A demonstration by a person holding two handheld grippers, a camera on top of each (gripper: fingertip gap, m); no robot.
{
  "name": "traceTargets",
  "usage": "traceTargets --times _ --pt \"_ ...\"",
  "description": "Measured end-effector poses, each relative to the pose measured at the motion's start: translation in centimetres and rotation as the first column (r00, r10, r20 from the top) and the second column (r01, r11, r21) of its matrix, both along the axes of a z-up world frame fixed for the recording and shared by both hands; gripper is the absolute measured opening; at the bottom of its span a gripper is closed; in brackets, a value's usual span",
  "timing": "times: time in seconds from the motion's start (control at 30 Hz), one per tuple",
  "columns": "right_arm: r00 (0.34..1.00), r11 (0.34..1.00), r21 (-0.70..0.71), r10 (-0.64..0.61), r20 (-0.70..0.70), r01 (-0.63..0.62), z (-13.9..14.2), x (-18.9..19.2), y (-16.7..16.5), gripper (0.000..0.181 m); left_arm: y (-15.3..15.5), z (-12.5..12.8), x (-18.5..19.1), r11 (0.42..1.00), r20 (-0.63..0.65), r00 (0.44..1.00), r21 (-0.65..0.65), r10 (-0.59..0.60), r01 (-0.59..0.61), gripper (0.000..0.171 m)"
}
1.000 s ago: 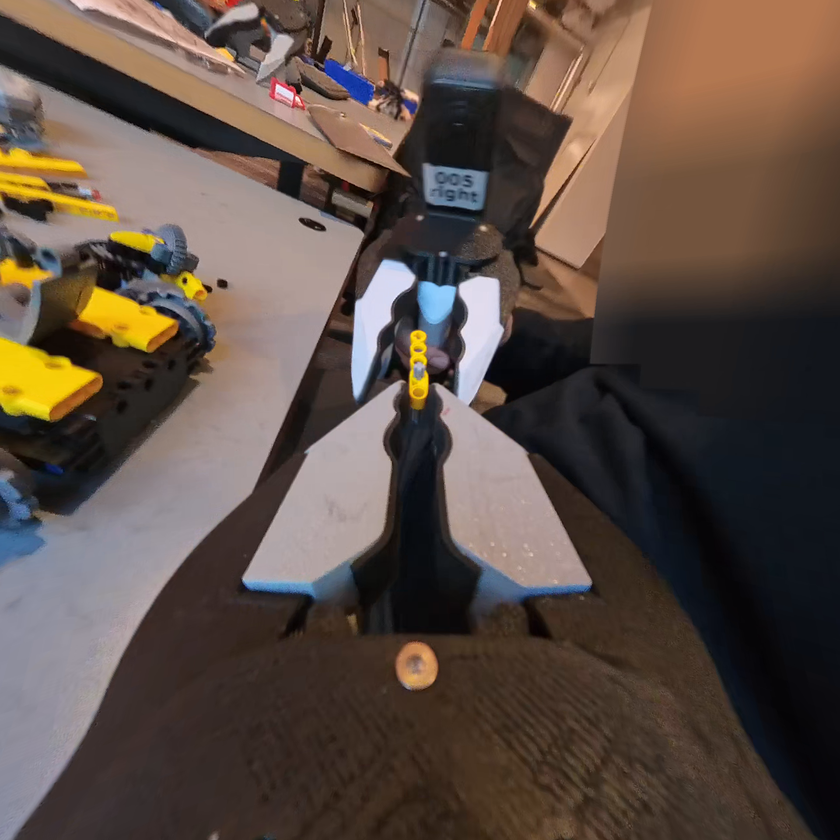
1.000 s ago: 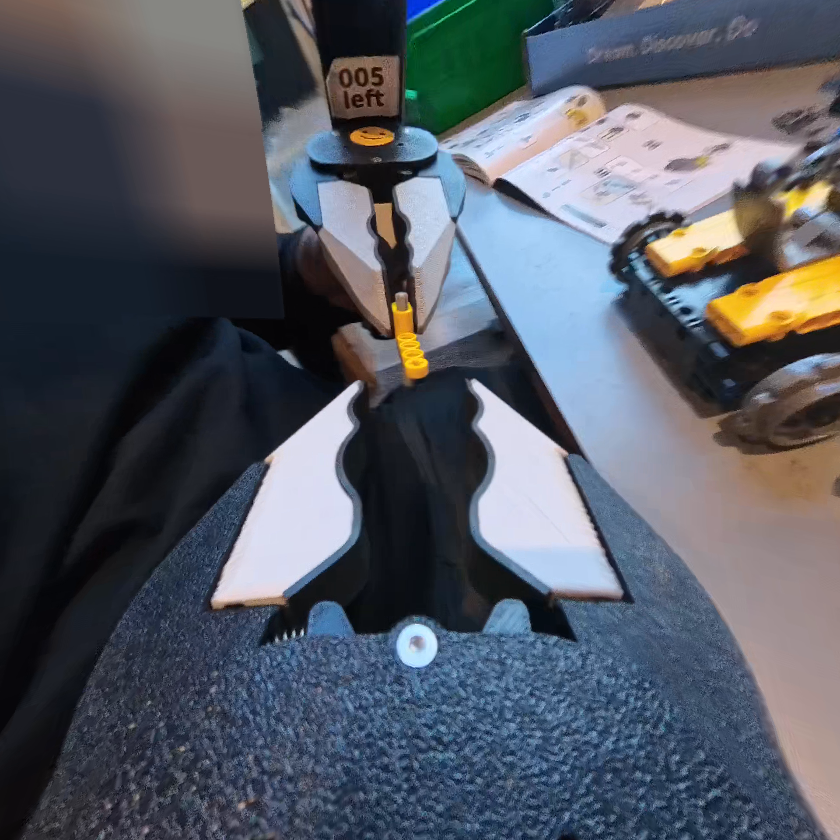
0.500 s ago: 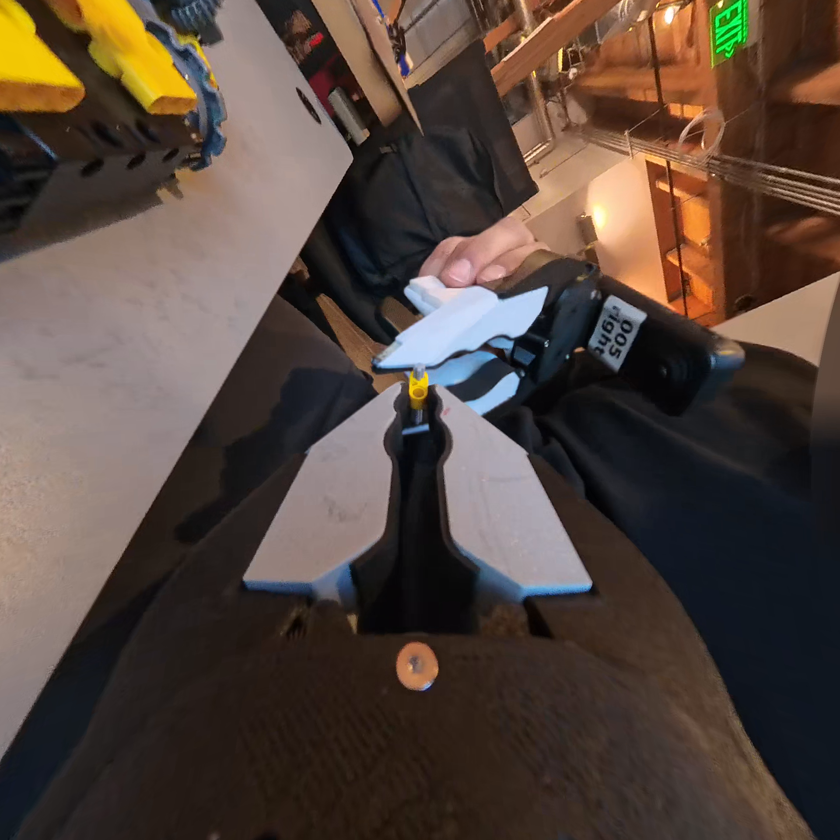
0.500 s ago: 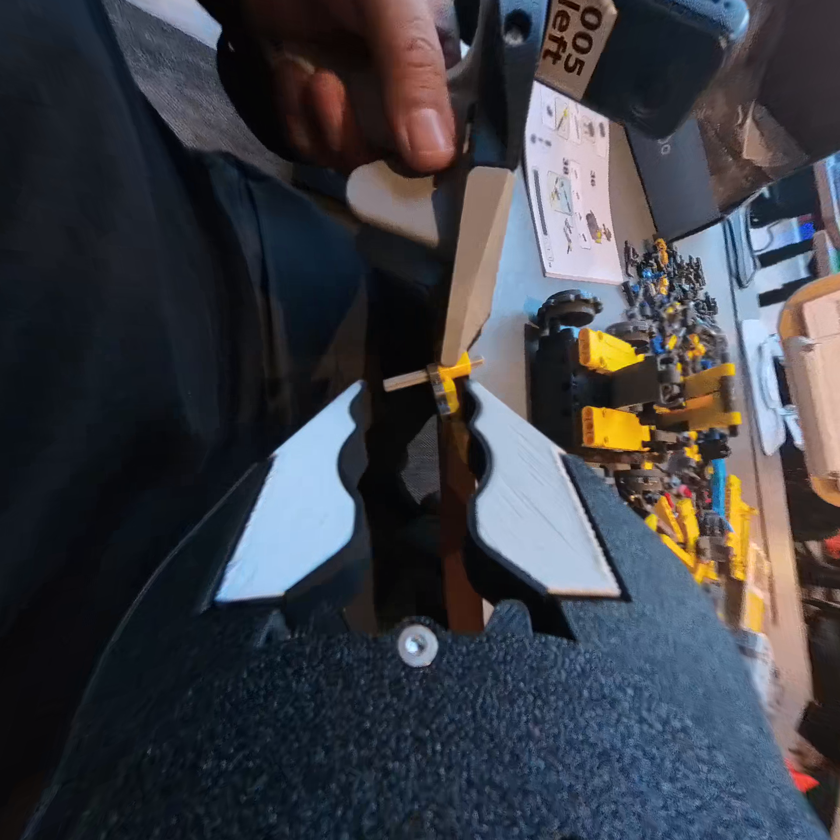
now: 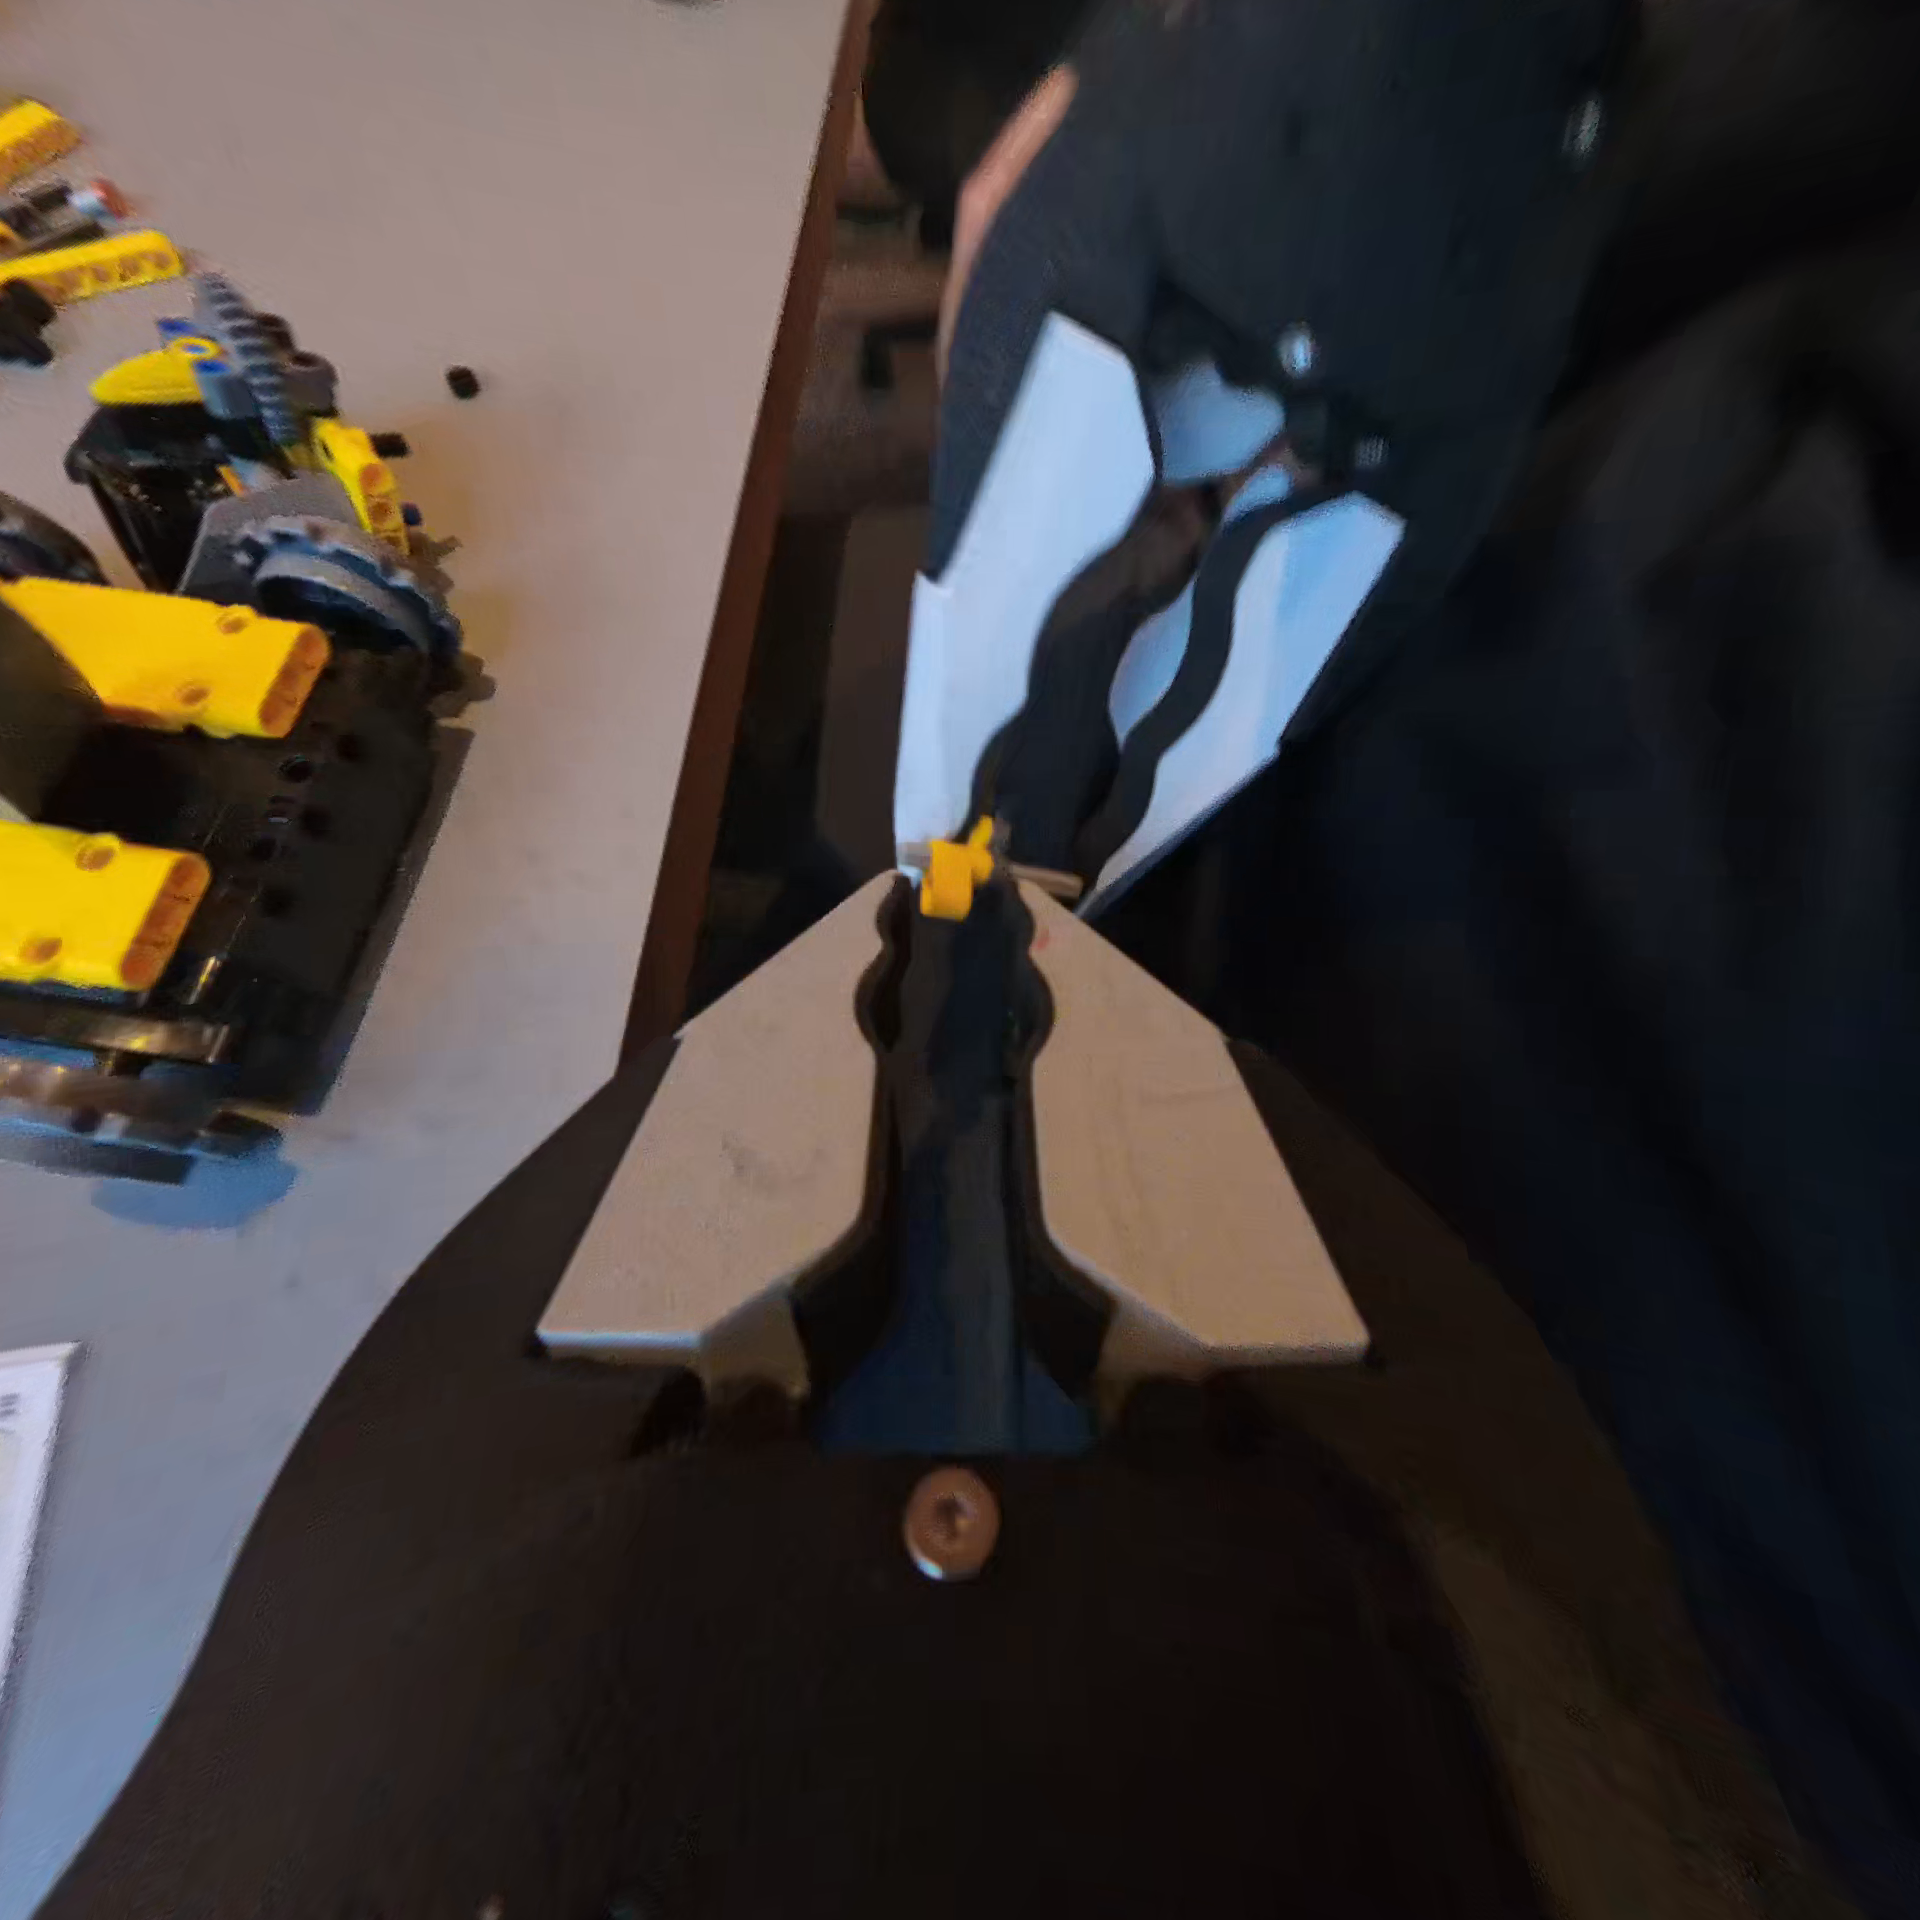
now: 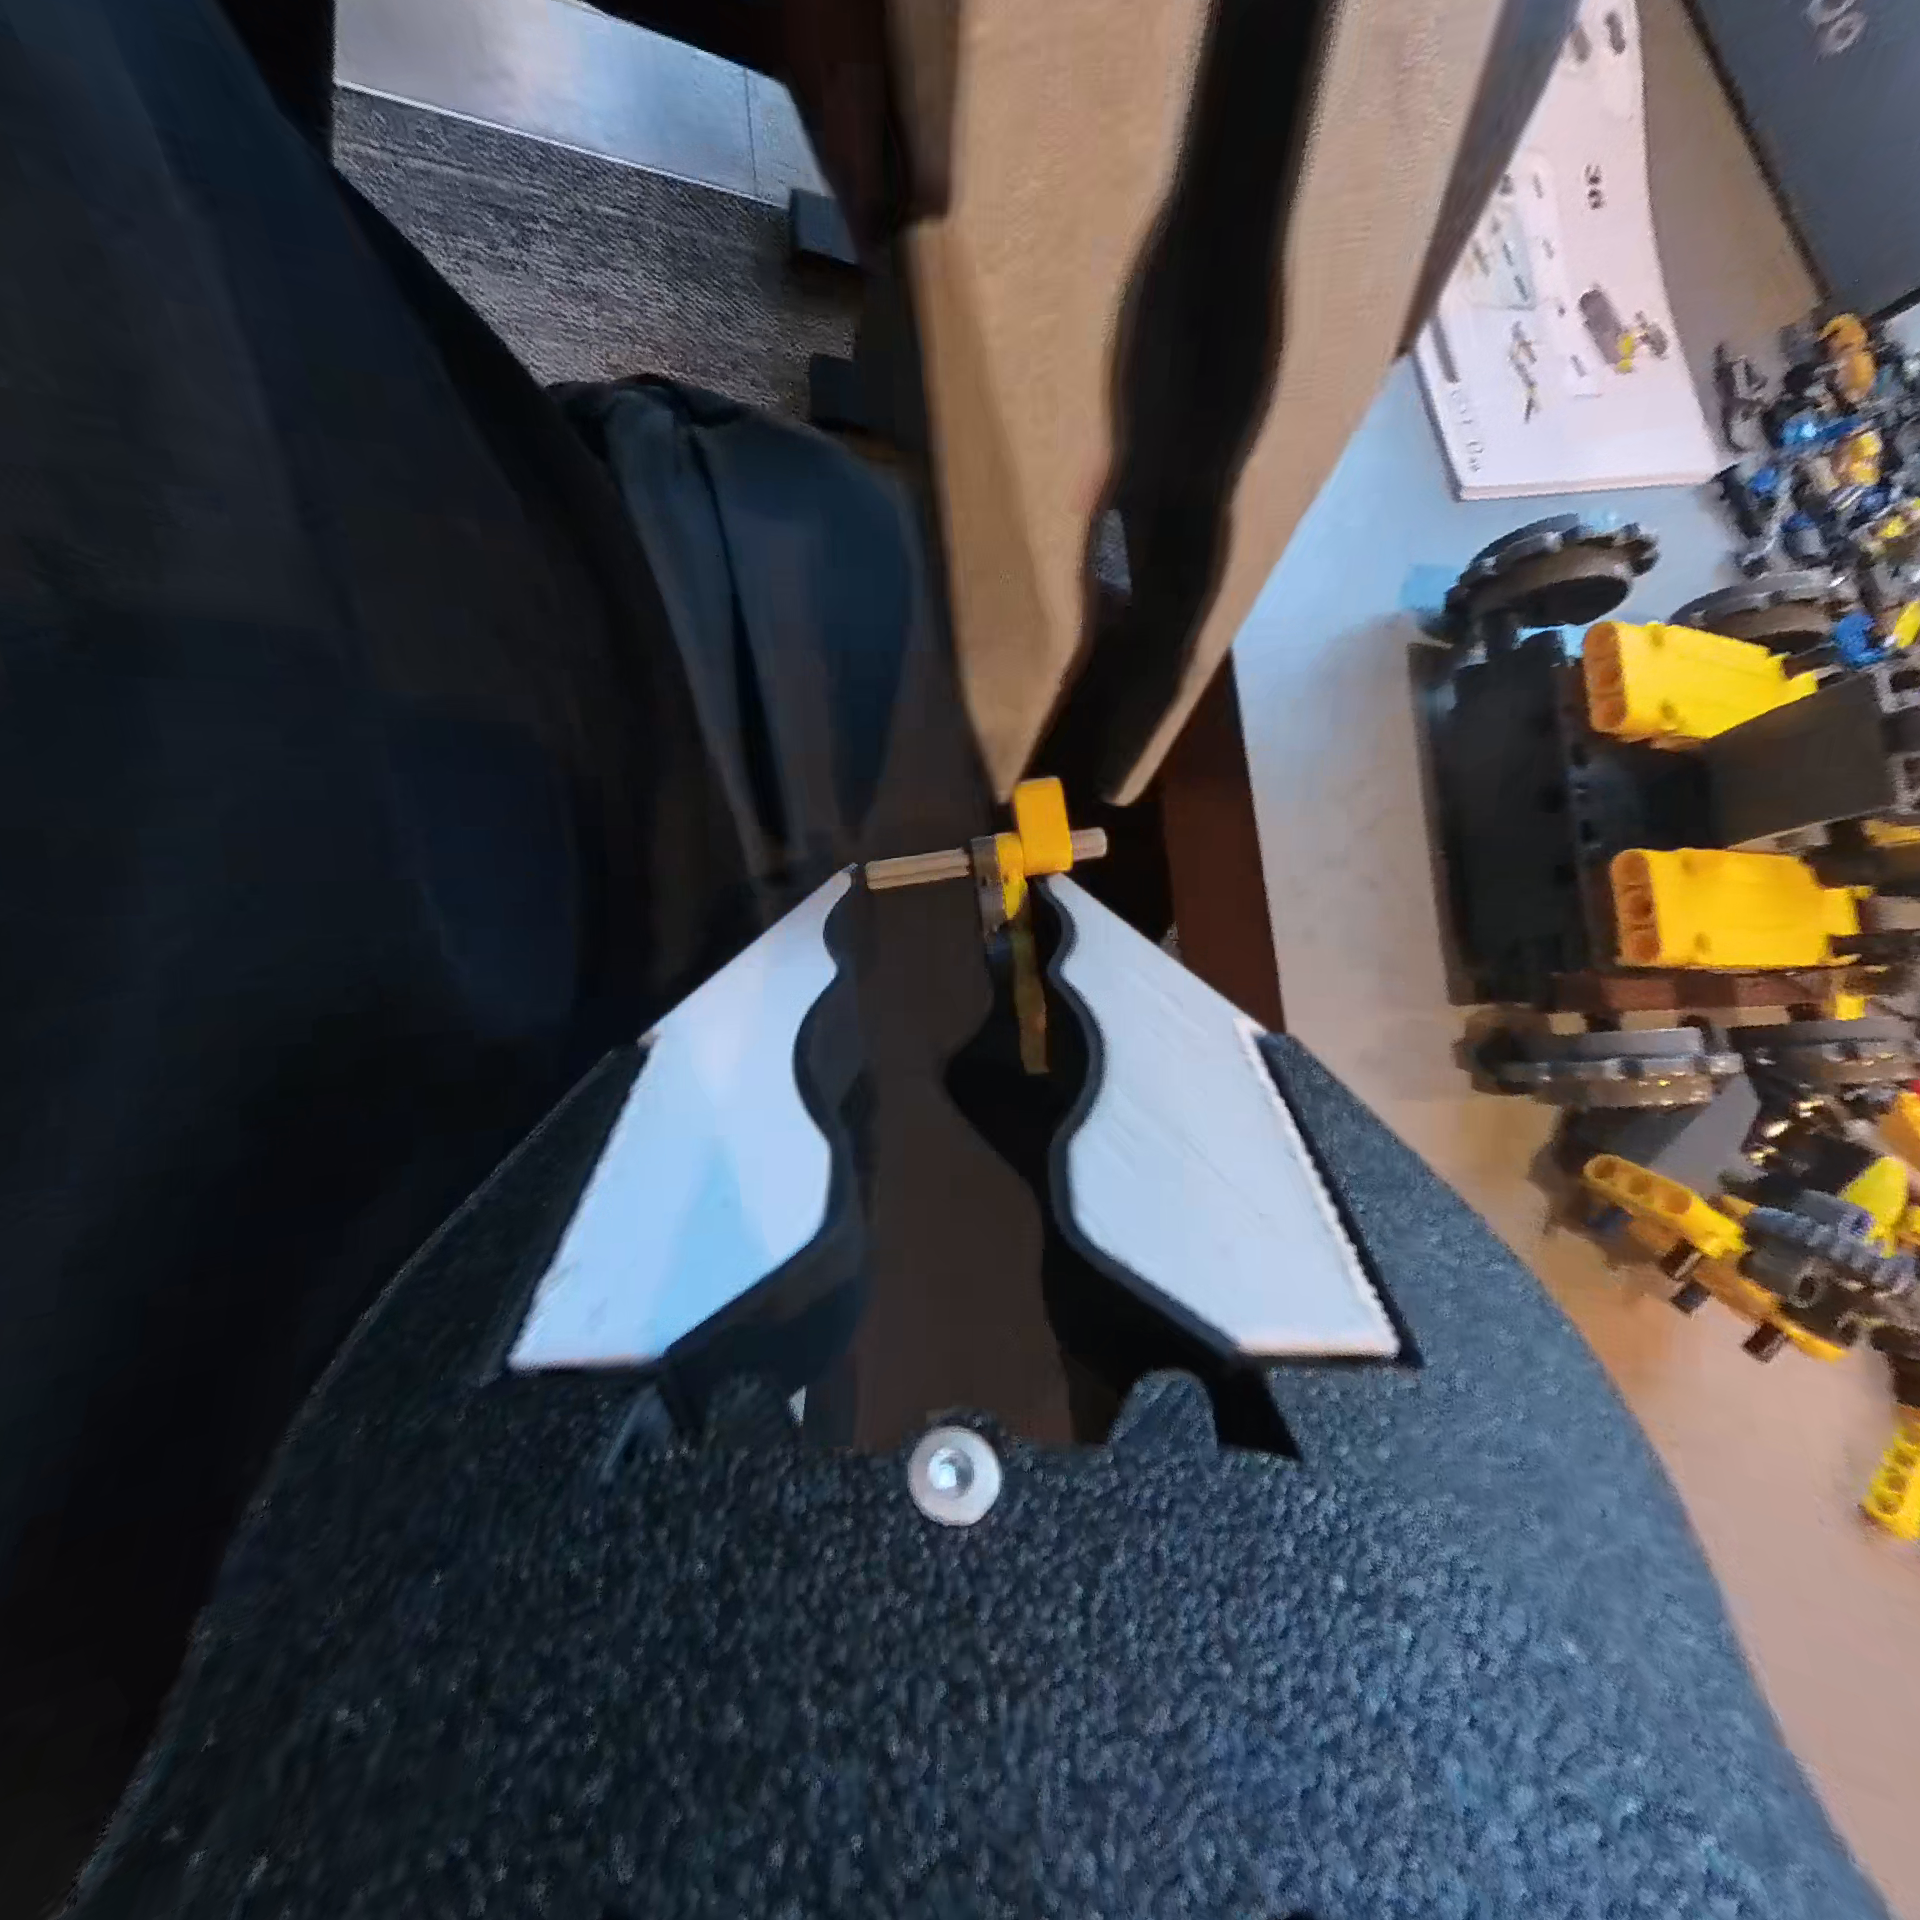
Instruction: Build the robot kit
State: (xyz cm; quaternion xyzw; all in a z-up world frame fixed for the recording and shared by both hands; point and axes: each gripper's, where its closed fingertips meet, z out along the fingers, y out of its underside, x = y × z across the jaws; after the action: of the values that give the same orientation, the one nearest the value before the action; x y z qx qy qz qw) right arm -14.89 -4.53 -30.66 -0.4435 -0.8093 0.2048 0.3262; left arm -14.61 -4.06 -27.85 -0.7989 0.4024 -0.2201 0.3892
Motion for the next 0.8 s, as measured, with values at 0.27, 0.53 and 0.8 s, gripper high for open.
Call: traceTargets --times 0.27,0.53,0.8 --pt "0.999 0.992 -0.125 -0.018 0.042 0.023 -1.3 0.6 -1.4 0.03 -0.4 -3.1 0.4 0.995 -0.309 0.951 0.079 -0.035 0.063 0.005" --pt "0.995 0.97 -0.239 -0.024 0.094 0.047 -2.7 1.0 -2.0 0.03 -0.6 -4.7 0.6 0.99 -0.433 0.9 0.104 -0.037 0.091 0.005" --pt "0.994 0.961 -0.276 0.01 0.111 0.021 -3.5 1.3 -3.0 0.028 -1.5 -5.2 1.0 0.995 -0.389 0.921 0.086 -0.013 0.05 0.005"
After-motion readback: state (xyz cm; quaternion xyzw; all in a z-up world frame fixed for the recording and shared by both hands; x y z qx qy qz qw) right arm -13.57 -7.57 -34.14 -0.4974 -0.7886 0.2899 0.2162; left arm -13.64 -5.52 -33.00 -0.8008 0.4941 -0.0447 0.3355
